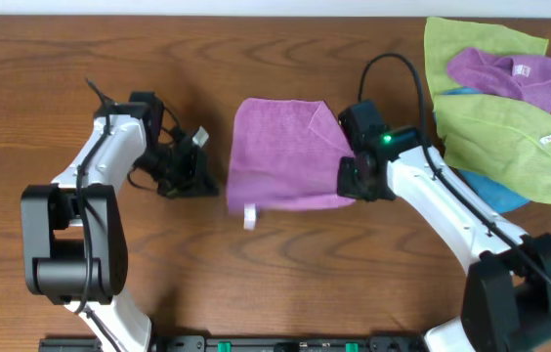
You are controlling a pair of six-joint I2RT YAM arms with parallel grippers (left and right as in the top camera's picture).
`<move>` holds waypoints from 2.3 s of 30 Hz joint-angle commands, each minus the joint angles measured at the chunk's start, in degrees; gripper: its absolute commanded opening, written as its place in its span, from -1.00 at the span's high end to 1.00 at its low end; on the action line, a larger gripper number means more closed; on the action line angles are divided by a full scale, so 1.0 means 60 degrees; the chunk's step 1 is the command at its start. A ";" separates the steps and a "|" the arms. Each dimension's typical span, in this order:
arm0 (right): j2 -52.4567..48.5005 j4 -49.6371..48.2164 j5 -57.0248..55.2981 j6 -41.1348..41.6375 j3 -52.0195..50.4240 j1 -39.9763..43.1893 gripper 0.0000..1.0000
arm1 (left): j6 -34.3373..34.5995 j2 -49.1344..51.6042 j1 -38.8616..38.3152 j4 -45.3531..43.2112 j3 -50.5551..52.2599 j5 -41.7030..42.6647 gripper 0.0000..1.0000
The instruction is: Fold the cloth
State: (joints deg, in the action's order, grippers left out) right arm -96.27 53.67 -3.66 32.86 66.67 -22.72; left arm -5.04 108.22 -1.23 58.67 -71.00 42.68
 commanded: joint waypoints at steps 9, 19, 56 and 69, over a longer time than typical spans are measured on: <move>0.0117 -0.0091 -0.0321 0.0379 -0.0579 -0.0117 0.43 | -0.0226 -0.0036 0.0080 -0.0565 0.0965 -0.0437 0.88; 0.1228 -0.0707 -0.0678 0.0091 -0.0579 -0.0466 -0.49 | 0.0178 -0.0707 0.0069 -0.0765 0.0860 0.0652 0.76; -0.2127 -0.7566 -0.1220 -0.2637 -0.0364 -0.0153 -0.21 | 0.3861 -0.0215 -0.3122 -0.4710 0.0874 -0.3187 0.88; -0.3461 -0.7522 -0.1337 -0.2707 0.0984 -0.0153 -0.15 | 0.3916 0.0044 -0.3122 -0.4896 0.0874 -0.3464 0.88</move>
State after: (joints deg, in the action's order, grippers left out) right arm -115.92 8.73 -10.35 17.32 70.43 -24.25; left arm 18.22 107.63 -19.79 29.45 -65.32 23.44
